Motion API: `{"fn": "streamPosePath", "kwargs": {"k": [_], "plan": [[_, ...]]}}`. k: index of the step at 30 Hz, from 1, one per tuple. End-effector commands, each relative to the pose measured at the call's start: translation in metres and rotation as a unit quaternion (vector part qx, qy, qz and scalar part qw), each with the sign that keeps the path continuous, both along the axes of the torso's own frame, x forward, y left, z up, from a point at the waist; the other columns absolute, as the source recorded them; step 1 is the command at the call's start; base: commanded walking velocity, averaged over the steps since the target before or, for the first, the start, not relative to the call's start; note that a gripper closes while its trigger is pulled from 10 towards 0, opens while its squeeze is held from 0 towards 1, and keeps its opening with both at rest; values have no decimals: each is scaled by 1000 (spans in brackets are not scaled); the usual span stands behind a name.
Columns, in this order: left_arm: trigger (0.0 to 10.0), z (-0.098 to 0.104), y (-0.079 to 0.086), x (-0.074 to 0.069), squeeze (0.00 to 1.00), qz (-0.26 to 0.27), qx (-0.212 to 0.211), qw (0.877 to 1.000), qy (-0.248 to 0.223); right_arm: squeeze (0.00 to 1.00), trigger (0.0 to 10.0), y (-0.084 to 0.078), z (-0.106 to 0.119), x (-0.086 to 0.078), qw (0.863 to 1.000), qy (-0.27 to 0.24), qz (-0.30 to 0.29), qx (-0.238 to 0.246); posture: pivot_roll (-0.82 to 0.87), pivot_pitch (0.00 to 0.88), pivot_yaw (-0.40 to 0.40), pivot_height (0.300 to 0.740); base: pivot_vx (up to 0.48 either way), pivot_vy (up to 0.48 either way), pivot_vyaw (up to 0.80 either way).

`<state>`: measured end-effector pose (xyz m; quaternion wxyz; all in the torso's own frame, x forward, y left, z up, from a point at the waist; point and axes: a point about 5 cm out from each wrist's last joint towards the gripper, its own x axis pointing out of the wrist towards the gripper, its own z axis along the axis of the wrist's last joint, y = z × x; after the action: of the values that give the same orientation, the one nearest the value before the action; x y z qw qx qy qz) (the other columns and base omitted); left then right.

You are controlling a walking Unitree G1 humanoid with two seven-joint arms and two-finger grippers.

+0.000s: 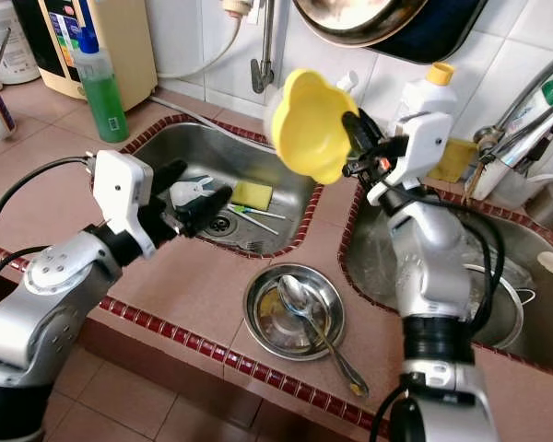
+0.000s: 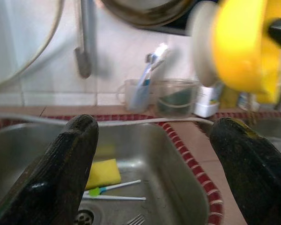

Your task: Kitchen organization

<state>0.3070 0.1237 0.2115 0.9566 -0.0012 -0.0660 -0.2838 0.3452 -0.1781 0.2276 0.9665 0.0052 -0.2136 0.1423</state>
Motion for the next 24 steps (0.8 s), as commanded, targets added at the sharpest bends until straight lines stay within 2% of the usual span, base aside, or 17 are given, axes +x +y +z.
{"fn": "streamPosePath", "kwargs": {"k": [1,2,8,13,17,19,20,21,24], "plan": [[10000,2,-2,6,0,8,0,1000,-14,0,10000,-2,8,-7,999,-29,-39,-8,-10,12,-50,740,0,0,0],[10000,1,-2,9,0,12,-1,1000,-16,0,10000,-1,5,-11,998,-32,-60,-7,-12,8,-40,740,0,0,0],[10000,-2,-3,15,0,12,2,1000,-11,0,10000,1,-1,-17,996,-32,-84,-10,-15,3,-26,740,0,0,0],[10000,-4,-2,27,0,19,-31,999,10,0,10000,1,-16,-30,986,-34,-161,-8,-27,0,14,740,0,0,0],[10000,-6,-2,29,0,36,-44,998,13,0,10000,3,-22,-33,985,-27,-168,-10,-31,0,18,740,0,0,0],[10000,-12,-4,30,0,66,-59,996,-3,0,10000,10,-31,-35,985,-10,-173,-3,-33,0,16,740,0,0,0],[10000,-14,-5,29,0,68,-58,996,-5,0,10000,11,-33,-36,985,-6,-172,2,-33,0,16,740,0,0,0],[10000,-25,-9,27,0,71,-60,996,-5,0,10000,17,-39,-37,985,5,-170,1,-35,0,11,740,0,0,0],[10000,-32,-11,27,0,78,-66,995,5,0,10000,20,-46,-38,986,16,-167,-7,-26,0,2,740,0,0,0]]}}
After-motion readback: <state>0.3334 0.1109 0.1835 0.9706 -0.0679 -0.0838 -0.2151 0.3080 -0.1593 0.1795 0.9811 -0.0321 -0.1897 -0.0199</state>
